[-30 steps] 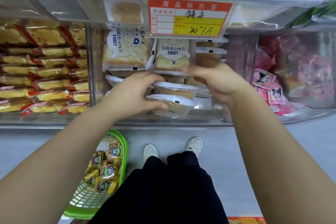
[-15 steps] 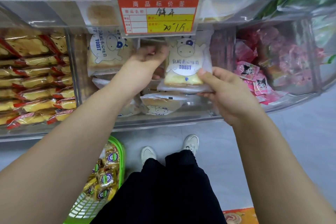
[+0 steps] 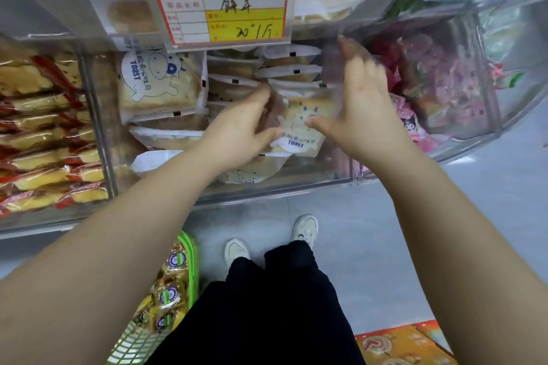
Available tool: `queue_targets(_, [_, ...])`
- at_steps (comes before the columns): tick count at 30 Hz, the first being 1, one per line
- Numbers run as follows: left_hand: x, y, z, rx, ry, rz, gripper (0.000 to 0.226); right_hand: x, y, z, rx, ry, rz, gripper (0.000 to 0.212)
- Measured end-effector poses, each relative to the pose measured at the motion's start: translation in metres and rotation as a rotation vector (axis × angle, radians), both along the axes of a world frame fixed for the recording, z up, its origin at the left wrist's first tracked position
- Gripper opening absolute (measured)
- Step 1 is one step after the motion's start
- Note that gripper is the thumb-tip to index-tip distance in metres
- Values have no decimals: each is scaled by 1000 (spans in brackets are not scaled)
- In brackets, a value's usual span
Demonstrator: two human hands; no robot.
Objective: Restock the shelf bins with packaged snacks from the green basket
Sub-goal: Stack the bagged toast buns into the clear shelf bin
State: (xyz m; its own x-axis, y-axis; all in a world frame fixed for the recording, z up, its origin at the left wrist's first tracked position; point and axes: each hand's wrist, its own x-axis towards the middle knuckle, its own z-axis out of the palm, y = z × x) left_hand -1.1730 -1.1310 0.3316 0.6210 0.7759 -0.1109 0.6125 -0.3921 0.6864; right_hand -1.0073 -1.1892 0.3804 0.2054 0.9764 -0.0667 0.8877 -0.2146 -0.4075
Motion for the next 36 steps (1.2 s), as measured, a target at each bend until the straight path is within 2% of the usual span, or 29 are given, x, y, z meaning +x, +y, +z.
queue_targets(3, [-2, -5, -7, 74, 122, -55, 46, 2, 7, -2, -41, -290, 113, 74])
queue_targets(5, [-6, -7, -10, 90, 235, -96, 70, 2, 12, 0, -52, -484, 175, 53])
queue_targets(8, [-17, -8, -12, 148, 407, -242, 96, -6, 14, 2, -77, -610, 282, 33])
queue_targets(11, [-31, -2, -13, 282, 498, -234, 81, -12, 13, 4, -148, -627, 346, 26])
queue_targets(14, [-41, 5, -11, 294, 513, -199, 65, -17, 12, 2, -205, -647, 316, 27])
queue_targets(18, [-43, 7, -13, 275, 527, -231, 69, -27, 19, -16, -295, -689, 311, 27])
queue_targets(21, [-44, 5, -14, 220, 505, -243, 84, -27, 30, -33, -415, -628, 360, 21])
queue_targets(24, [-41, 0, -14, 265, 493, -185, 79, -21, 40, -44, -486, -526, 378, 46])
queue_targets(26, [-37, -4, -13, 305, 511, -145, 72, -20, 44, -48, -404, -504, 381, 42])
queue_targets(28, [-33, -6, -11, 312, 531, -127, 71, -20, 45, -50, -293, -544, 362, 23])
queue_targets(30, [-32, -9, -10, 320, 525, -116, 68, -20, 49, -50, -218, -591, 303, 15])
queue_targets(33, [-26, -17, -4, 396, 364, -112, 55, -21, 50, -51, -196, -596, 265, 14])
queue_targets(35, [-15, -24, 0, 515, 251, -264, 43, -20, 49, -53, -176, -577, 279, 17])
queue_targets(36, [-7, -27, -1, 504, 255, -407, 37, -19, 48, -53, -172, -569, 292, 18])
